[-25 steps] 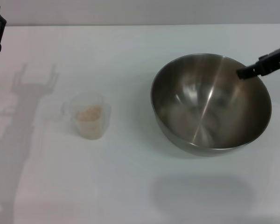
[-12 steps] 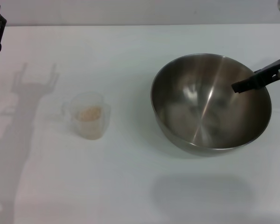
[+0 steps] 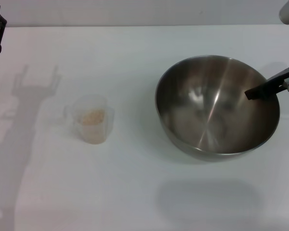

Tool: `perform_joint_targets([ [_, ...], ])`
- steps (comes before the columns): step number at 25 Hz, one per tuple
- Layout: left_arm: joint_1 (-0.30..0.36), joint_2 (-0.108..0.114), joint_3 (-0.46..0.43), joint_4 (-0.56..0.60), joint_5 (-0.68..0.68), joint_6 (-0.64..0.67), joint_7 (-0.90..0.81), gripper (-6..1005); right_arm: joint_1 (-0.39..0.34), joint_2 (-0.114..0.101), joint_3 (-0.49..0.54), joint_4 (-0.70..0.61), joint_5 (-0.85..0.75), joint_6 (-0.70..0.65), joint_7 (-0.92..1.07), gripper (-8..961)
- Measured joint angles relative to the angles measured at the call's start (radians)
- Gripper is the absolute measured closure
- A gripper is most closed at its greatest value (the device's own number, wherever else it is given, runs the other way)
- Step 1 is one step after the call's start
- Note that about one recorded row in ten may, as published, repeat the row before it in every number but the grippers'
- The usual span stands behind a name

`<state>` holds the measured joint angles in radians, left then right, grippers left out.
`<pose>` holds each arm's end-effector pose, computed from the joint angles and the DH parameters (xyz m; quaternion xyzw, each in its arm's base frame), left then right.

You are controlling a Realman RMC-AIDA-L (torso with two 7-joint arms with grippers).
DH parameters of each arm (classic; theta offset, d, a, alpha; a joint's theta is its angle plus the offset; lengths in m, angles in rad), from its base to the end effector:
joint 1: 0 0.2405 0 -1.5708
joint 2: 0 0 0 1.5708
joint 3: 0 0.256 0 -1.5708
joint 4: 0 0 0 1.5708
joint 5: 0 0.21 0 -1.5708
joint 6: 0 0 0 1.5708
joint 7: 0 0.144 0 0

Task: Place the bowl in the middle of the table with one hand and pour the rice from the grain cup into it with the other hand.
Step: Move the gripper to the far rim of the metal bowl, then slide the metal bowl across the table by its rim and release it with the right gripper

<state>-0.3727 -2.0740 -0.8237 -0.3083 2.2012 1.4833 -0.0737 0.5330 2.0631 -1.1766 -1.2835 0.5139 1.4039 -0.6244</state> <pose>-0.2857 0.3129 0.0135 -0.6107 -0.1412 -0.4336 0.6473 0.2356 0.3730 0.0394 -0.8694 0.4017 -0.1138 0.2643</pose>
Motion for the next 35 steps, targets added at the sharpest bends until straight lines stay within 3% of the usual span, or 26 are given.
perform_joint_targets([
  [10,0.0,-0.002,0.0,0.0,0.0,0.0,0.0,199,0.002,0.001,0.008,-0.024,0.002,-0.007,-0.001,808],
  [14,0.0,-0.002,0.0,0.0,0.0,0.0,0.0,199,-0.015,0.01,0.009,-0.082,0.011,-0.042,-0.008,937],
  [25,0.0,-0.002,0.0,-0.002,0.0,0.007,0.0,200,-0.067,0.013,0.005,-0.194,0.231,-0.019,-0.198,950],
  [35,-0.001,-0.002,0.0,-0.006,0.0,0.012,0.0,199,-0.023,0.012,-0.035,-0.111,0.304,0.111,-0.333,947],
])
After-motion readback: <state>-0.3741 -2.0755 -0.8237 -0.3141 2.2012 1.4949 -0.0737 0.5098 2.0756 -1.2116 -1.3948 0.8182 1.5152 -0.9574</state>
